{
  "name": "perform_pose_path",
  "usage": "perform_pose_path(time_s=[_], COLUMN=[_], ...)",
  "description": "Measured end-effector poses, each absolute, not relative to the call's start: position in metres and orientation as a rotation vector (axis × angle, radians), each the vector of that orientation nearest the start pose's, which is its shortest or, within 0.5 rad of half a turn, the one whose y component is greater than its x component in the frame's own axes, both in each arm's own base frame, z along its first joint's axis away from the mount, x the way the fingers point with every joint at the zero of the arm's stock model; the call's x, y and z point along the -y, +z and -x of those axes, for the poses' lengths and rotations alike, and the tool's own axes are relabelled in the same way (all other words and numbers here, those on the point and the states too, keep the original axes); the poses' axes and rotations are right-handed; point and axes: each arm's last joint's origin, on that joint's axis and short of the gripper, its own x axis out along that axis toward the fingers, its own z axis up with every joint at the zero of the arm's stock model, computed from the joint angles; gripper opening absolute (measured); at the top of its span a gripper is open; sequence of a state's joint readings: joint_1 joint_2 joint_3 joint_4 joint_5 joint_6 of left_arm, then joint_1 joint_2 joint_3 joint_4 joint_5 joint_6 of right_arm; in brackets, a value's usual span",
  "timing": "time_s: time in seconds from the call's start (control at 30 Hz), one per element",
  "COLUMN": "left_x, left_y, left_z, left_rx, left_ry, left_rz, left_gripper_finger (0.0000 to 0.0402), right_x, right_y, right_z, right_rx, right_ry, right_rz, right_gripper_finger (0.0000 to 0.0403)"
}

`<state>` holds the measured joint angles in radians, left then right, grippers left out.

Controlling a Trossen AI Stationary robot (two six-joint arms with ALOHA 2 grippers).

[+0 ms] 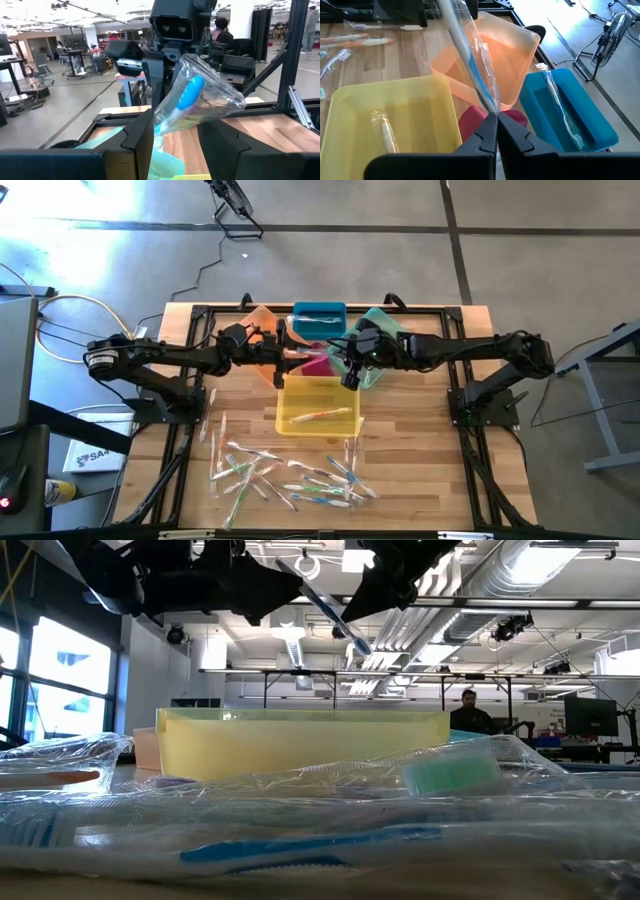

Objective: Pick & Place Toothbrushes
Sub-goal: Put the blue toothbrush into the blue bin

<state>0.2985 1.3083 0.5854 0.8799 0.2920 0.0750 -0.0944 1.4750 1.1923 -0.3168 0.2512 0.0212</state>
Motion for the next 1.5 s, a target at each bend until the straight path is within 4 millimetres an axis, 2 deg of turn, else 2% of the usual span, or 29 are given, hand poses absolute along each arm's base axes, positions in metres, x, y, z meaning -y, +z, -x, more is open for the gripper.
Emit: perform_pose_path(time_s=[0.47, 0.7, 0.8, 1.3, 1.4, 1.5], left_x=[-0.071, -0.071, -0.072, -0.073, -0.073, -0.073], left_y=[0.258, 0.253, 0.252, 0.250, 0.250, 0.250], left_z=[-0.260, -0.287, -0.292, -0.292, -0.292, -0.292], left_rx=[0.173, 0.148, 0.136, 0.117, 0.117, 0.117], left_ry=[0.012, -0.022, -0.032, -0.044, -0.044, -0.043], left_rz=[-0.127, -0.114, -0.112, -0.098, -0.098, -0.098], left_gripper_finger=[0.0143, 0.0143, 0.0143, 0.0143, 0.0133, 0.0105], right_x=[0.038, 0.038, 0.038, 0.042, 0.042, 0.042], right_y=[0.302, 0.302, 0.302, 0.301, 0.301, 0.301], right_z=[-0.324, -0.324, -0.324, -0.323, -0.323, -0.323], right_rx=[-0.597, -0.591, -0.592, -0.605, -0.605, -0.605], right_ry=[-0.342, -0.344, -0.345, -0.361, -0.360, -0.359], right_rz=[0.027, 0.027, 0.027, 0.025, 0.026, 0.025], right_gripper_finger=[0.0003, 0.0003, 0.0003, 0.0003, 0.0003, 0.0003])
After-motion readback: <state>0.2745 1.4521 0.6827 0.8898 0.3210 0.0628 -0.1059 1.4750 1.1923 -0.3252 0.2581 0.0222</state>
